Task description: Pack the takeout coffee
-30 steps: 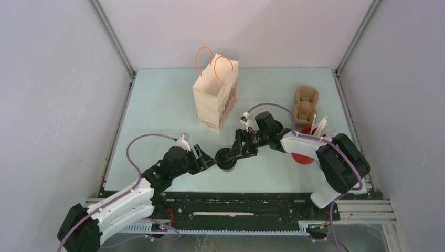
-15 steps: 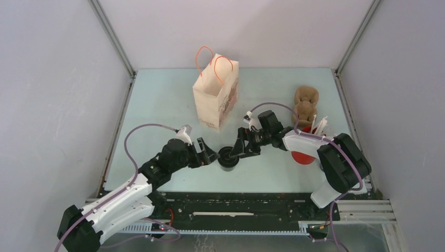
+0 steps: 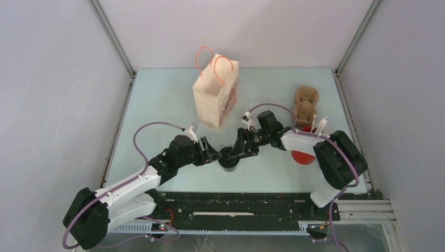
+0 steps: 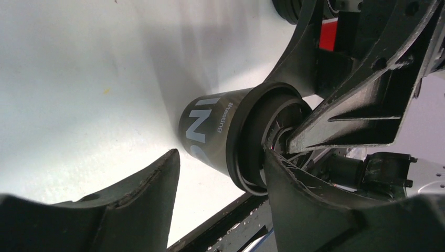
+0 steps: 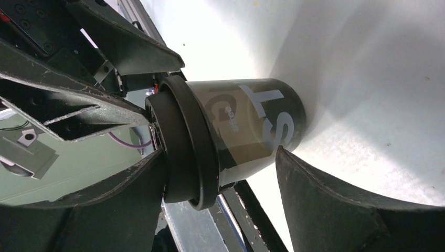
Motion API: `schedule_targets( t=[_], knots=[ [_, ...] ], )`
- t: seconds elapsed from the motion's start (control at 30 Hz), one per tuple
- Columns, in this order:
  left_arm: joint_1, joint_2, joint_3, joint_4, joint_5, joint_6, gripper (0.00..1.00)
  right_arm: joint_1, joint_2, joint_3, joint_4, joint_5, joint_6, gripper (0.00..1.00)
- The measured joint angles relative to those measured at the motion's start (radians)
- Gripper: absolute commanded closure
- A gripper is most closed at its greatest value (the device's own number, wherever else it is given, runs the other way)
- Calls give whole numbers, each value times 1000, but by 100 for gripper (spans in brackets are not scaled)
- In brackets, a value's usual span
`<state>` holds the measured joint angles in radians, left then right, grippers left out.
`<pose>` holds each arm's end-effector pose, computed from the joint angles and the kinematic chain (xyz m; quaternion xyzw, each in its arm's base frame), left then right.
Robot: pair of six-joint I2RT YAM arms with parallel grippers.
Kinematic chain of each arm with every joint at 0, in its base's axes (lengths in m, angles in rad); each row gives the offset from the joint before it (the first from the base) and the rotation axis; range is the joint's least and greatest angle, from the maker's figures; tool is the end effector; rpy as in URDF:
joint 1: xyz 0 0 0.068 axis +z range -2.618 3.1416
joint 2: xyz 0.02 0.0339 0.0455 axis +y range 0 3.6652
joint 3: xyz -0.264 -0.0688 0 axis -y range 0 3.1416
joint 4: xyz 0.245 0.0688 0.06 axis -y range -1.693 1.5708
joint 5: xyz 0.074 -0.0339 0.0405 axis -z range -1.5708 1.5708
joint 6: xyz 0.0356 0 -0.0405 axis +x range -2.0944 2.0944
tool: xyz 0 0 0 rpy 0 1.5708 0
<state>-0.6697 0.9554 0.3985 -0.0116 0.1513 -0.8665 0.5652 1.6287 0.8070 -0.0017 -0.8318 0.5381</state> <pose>0.1529 -0.1279 0.1917 -0.0498 0.8739 -0.3805 0.2985 0.2499 0.1897 0.1666 -0.1590 0.8495 0.4954 0.0873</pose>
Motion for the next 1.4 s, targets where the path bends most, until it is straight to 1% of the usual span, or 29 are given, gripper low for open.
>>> schedule_targets(
  t=[0.13, 0.27, 0.4, 0.57, 0.67, 0.77, 0.87, 0.93, 1.0, 1.07, 1.13, 1.2, 1.4],
  knots=[
    [15, -10, -33, 45, -6, -24, 42, -6, 41, 0, 58, -46, 23, 21],
    [20, -5, -82, 134, -5, -50, 46, -23, 102, -10, 166, -121, 57, 23],
    [22, 63, -120, 285, 26, -84, 48, -42, 163, -31, 280, -203, 101, 24],
    [17, 120, -150, 423, 41, -113, 50, -61, 215, -77, 448, -277, 180, 23],
    [17, 109, -168, 445, 35, -122, 49, -61, 218, -90, 496, -279, 206, 20],
    [15, 75, -169, 414, 33, -119, 43, -60, 213, -91, 503, -270, 216, 14],
    [15, 20, -166, 342, 27, -108, 34, -57, 192, -85, 469, -237, 209, 10],
    [16, -13, -154, 277, 18, -93, 29, -54, 166, -79, 422, -208, 197, 8],
    [16, -32, -137, 219, 15, -74, 23, -50, 143, -72, 375, -181, 181, 3],
    [18, -35, -114, 164, 16, -56, 14, -45, 121, -62, 322, -151, 165, 2],
    [21, -32, -94, 119, 19, -39, 8, -45, 102, -57, 285, -127, 154, 1],
    [26, -24, -72, 86, 23, -24, 6, -46, 89, -51, 248, -109, 143, 0],
    [49, 14, 8, 46, 56, 8, 3, -47, 77, -12, 163, -82, 113, 0]
  ],
)
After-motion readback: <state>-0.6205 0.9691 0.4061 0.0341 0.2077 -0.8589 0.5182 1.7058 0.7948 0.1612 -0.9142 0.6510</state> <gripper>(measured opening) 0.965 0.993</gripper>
